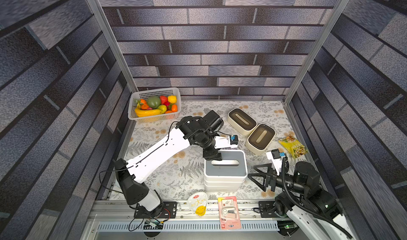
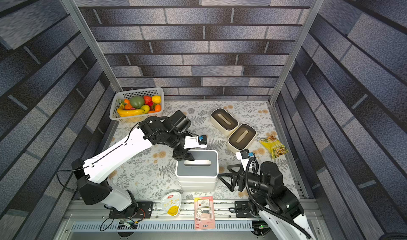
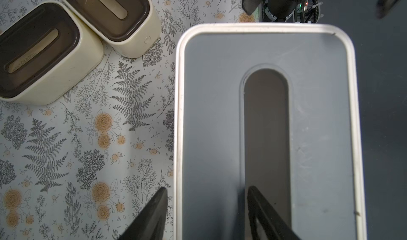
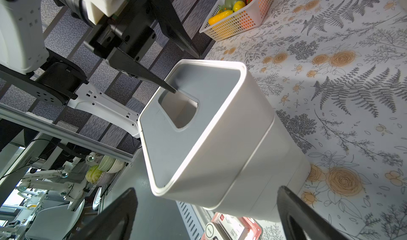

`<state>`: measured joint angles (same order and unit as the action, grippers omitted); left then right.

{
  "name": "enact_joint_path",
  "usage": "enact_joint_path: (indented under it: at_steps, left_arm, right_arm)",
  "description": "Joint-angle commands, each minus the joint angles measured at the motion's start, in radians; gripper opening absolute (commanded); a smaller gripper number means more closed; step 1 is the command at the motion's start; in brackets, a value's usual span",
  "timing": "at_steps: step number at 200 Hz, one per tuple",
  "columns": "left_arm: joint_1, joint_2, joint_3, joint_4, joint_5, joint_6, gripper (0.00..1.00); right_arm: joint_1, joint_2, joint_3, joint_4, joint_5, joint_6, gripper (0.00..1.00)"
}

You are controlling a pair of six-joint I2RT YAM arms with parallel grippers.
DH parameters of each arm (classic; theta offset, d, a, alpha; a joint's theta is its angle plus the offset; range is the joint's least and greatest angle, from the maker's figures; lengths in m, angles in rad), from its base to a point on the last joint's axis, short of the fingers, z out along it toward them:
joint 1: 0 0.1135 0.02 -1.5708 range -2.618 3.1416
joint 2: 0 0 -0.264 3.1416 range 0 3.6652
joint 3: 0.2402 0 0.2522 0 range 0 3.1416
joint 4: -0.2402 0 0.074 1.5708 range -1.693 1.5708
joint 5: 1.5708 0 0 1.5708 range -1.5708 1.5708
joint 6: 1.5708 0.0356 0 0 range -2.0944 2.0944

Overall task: Stack the tissue boxes
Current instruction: Place the tissue box at the tissue box.

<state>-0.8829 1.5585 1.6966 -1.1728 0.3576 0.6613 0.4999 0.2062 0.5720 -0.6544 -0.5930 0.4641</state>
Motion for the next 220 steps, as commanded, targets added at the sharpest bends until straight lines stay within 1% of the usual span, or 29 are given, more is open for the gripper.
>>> enact_joint_path:
  at_steps: [1, 99, 196, 220]
  left_arm:
    - [-0.004, -0.038, -0.003, -0.007, 0.003, -0.020, 0.61]
    - [-0.004, -0.057, 0.011, -0.006, 0.028, -0.022, 0.62]
    - [-0.004, -0.131, 0.008, 0.061, 0.062, -0.034, 0.65]
    - [-0.002, -0.159, -0.010, 0.091, 0.067, -0.035, 0.67]
  right_arm:
    - [0.006, -0.002, -0.007, 0.009, -0.004, 0.002, 1.00]
    - [0.005, -0.010, 0.002, -0.004, 0.001, 0.003, 1.00]
    - [0.005, -0.022, 0.025, 0.002, 0.016, 0.028, 1.00]
    - [0.005, -0.016, 0.034, 0.002, 0.033, 0.028, 1.00]
